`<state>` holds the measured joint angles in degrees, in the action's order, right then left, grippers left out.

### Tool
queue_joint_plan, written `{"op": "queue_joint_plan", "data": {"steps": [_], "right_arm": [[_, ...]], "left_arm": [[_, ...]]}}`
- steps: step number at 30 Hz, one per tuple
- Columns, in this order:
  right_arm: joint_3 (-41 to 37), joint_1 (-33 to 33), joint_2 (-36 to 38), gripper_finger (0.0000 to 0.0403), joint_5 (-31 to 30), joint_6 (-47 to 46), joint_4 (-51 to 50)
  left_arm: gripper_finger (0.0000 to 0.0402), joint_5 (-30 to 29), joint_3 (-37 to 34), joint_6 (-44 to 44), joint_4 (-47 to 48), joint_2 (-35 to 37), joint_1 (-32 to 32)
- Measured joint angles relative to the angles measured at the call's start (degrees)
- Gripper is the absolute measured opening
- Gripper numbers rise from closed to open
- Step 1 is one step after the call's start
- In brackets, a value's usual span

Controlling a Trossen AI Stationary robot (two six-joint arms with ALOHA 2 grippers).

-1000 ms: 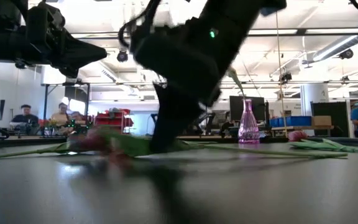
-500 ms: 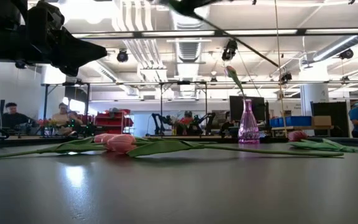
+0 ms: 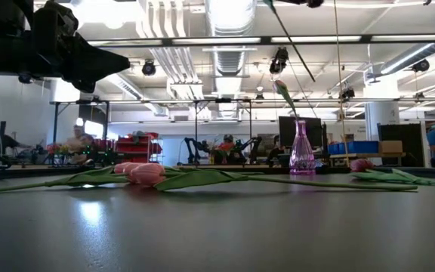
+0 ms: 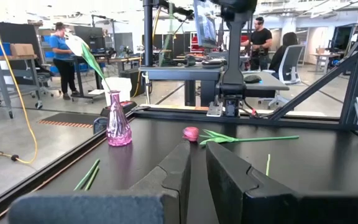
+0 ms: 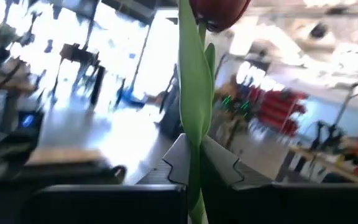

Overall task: Sort flowers into vase by color
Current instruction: Put the red flower into the green vase

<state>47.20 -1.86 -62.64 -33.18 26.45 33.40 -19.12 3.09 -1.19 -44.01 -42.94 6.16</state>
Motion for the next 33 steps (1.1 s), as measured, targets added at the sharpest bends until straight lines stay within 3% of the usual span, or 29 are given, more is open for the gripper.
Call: {"op": "queue_joint_plan", "data": {"steps": [8,12,17,23,33], "right_arm": [[-9.78,-9.09,4.80,0.0013,3.30,7.05,19.59],[-13.57,-14.46,4.25,0.0013,8.05,4.36,25.76],[-16.51,-21.57,0.86,0.0013,13.68,-2.75,34.91],[-17.49,-27.77,-5.70,0.0013,15.65,-7.52,43.43],[-16.90,-30.83,-16.42,0.0013,15.64,-12.81,53.73]], "left_arm": [[0.0037,-0.06,0.00,0.00,-0.02,-0.11,-0.01],[0.0037,-0.54,0.00,-0.08,-0.04,-0.15,0.00],[0.0037,-0.65,0.00,-1.25,-0.04,-0.38,0.01],[0.0037,-1.06,0.00,-1.53,-0.04,-0.39,0.01],[0.0037,-1.08,0.00,-0.85,-0.04,-1.12,-0.01]]}}
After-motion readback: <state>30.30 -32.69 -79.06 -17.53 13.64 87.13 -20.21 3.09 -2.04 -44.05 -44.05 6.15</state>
